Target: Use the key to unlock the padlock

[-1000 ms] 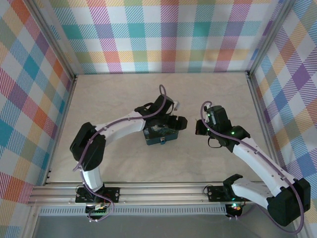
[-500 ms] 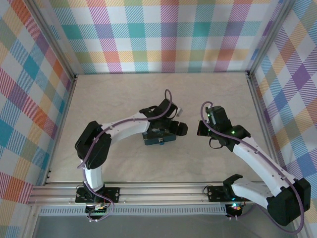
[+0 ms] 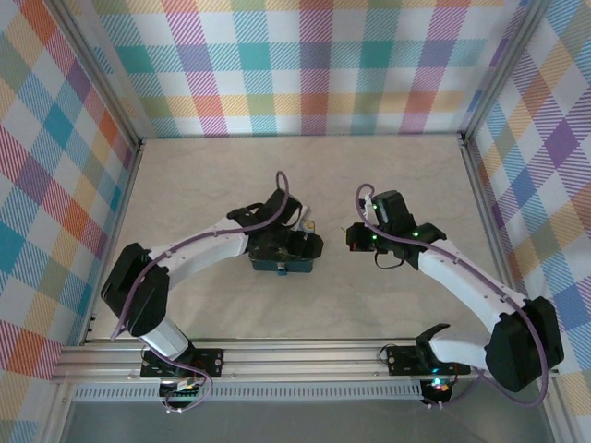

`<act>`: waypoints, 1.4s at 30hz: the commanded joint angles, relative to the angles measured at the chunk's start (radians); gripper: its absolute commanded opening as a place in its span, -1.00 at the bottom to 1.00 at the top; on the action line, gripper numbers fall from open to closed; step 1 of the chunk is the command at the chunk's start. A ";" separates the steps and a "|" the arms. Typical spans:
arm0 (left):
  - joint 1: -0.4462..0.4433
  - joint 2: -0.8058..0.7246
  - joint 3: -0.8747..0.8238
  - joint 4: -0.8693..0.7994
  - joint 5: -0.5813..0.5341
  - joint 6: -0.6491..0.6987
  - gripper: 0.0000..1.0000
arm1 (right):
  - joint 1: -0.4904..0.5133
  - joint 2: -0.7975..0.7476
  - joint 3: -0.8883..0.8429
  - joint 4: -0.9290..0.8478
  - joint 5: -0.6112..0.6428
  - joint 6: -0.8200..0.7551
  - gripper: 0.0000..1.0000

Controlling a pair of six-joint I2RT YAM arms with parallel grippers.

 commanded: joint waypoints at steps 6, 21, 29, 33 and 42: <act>0.048 0.001 0.043 -0.076 -0.198 0.063 0.66 | 0.005 -0.011 0.017 0.039 -0.042 0.003 -1.00; 0.083 0.244 0.171 -0.010 -0.178 0.124 0.61 | 0.006 -0.019 0.018 0.017 -0.031 -0.002 -1.00; 0.108 0.368 0.295 0.013 -0.158 0.194 0.60 | 0.006 0.015 0.007 0.046 -0.077 -0.002 -1.00; 0.133 0.359 0.329 0.033 -0.124 0.230 0.60 | 0.005 0.049 0.005 0.083 -0.123 -0.011 -1.00; 0.173 0.053 0.118 0.125 -0.083 0.211 0.69 | -0.042 0.219 0.083 0.237 -0.296 -0.028 -1.00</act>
